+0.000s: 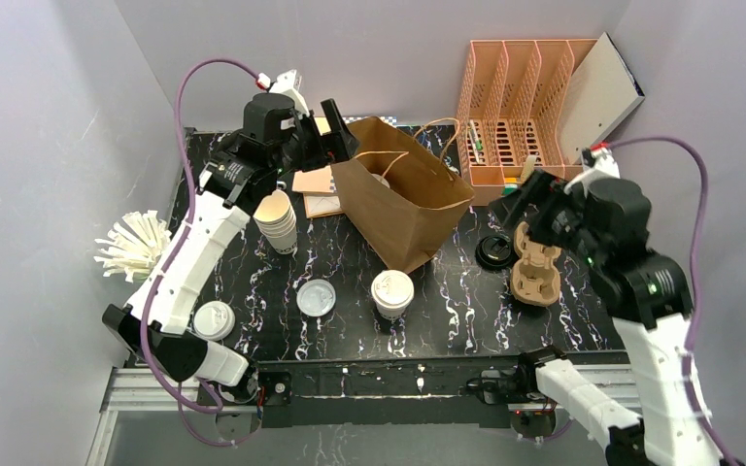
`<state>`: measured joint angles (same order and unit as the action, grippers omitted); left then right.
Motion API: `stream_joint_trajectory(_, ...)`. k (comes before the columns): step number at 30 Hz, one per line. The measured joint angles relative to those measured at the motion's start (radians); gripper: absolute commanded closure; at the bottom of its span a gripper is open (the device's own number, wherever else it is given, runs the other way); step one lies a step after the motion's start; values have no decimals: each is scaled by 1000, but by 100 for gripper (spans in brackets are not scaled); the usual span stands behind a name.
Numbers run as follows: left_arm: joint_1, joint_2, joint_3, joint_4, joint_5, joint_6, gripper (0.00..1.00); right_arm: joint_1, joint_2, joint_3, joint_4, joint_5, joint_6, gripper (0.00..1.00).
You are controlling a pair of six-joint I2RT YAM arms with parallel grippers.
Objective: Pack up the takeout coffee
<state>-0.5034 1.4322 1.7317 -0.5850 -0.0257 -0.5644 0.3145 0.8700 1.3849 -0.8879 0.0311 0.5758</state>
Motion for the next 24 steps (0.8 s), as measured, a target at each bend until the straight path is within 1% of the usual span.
stream_joint_trajectory(4,0,-31,-48,1,23,-34,8,0,-123,-78,15,-78,29,2)
stream_joint_trajectory(6,0,-45,-67,0,26,-45,8,0,-143,-108,34,-124,37,2)
stream_joint_trajectory(14,0,-79,-72,0,-17,-50,8,0,-31,-135,0,-200,49,2)
stream_joint_trajectory(24,0,-80,-73,-8,-42,-33,8,0,-87,-323,50,-207,57,2)
